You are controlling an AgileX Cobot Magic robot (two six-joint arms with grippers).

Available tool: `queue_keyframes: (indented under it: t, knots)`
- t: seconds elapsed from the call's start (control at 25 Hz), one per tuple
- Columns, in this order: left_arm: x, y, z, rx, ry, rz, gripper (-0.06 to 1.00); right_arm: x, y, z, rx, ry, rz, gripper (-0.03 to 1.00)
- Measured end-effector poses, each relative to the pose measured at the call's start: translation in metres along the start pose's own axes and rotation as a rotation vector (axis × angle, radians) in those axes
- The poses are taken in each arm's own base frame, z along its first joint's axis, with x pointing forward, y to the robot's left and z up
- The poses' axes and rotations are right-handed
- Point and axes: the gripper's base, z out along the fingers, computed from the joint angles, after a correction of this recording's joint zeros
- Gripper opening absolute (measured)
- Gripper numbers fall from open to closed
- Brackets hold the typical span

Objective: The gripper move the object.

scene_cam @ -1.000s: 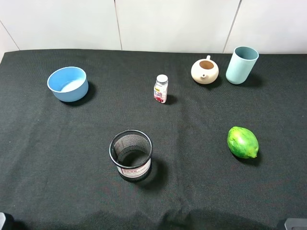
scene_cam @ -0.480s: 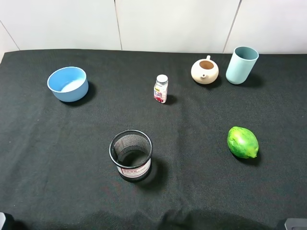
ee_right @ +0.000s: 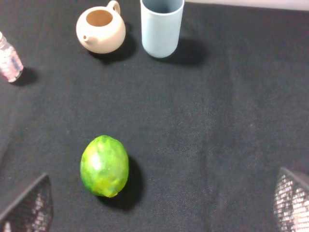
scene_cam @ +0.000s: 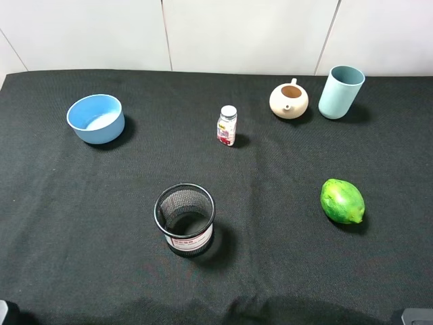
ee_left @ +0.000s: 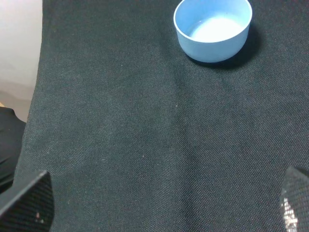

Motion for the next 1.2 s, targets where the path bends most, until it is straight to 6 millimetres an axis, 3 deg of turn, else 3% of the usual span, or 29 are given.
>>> queue_keyframes:
  t: [0.24,0.52,1.2]
  knots:
    - [0.0,0.0,0.0,0.0,0.0,0.0,0.99,0.018,-0.005,-0.005,0.062,-0.06,-0.021,0.69]
    - [0.0,0.0,0.0,0.0,0.0,0.0,0.99,0.03,-0.003,0.013,0.042,0.013,-0.015,0.69]
    - [0.0,0.0,0.0,0.0,0.0,0.0,0.99,0.03,-0.001,0.014,0.013,0.013,-0.005,0.69]
